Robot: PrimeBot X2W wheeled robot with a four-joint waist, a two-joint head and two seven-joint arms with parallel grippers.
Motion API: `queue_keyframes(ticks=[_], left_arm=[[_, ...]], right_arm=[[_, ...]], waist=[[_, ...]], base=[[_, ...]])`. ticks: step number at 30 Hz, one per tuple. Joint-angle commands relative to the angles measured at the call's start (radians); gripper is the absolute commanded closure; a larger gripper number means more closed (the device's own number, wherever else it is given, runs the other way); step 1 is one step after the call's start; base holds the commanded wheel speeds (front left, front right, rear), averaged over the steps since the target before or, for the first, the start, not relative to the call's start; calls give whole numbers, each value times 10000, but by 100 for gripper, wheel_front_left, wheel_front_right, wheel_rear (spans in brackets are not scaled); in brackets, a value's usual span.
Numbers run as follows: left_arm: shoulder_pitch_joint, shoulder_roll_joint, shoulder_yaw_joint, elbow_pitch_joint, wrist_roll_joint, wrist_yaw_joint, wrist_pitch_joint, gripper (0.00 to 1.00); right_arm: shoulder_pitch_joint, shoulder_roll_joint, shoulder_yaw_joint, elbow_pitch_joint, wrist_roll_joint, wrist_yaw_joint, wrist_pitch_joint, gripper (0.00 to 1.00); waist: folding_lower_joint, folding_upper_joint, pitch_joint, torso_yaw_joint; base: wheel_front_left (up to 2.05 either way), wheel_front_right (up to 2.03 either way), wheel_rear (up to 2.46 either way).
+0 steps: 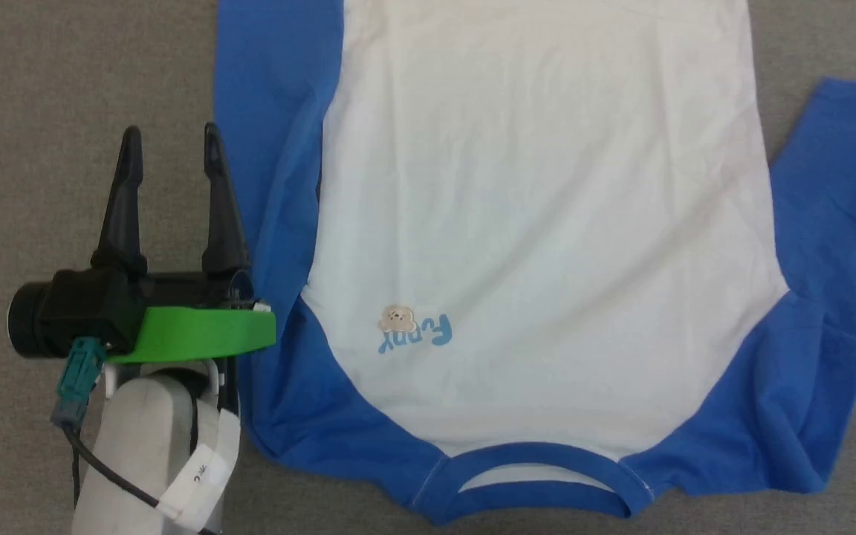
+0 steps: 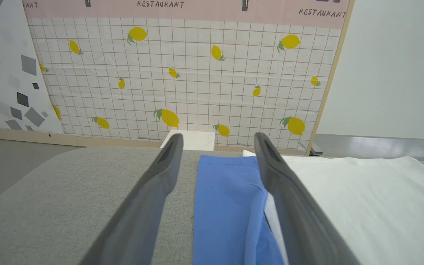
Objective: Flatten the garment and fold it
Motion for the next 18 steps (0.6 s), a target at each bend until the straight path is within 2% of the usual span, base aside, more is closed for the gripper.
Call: queue_keyframes(ticks=[1,8,18], left_arm=[[201,-79,74,30,-121,-84,-45,0],[852,-270,431,137,-206,-319,-45,0],[1402,-445,762,114,-196,-596,-45,0]], right_arm=[[356,-183,-334,161,50,-19,-141,100],[1801,-767,-1941,473,-288,-19,-294,100],[2381,-1260,-3708,-500,-1589,-19,22,100]], waist=[[-1,56,-782,-311],[-1,56,-1705,-624],[-1,56,-2287,-732]], base=[[0,0,0],[0,0,0],[0,0,0]])
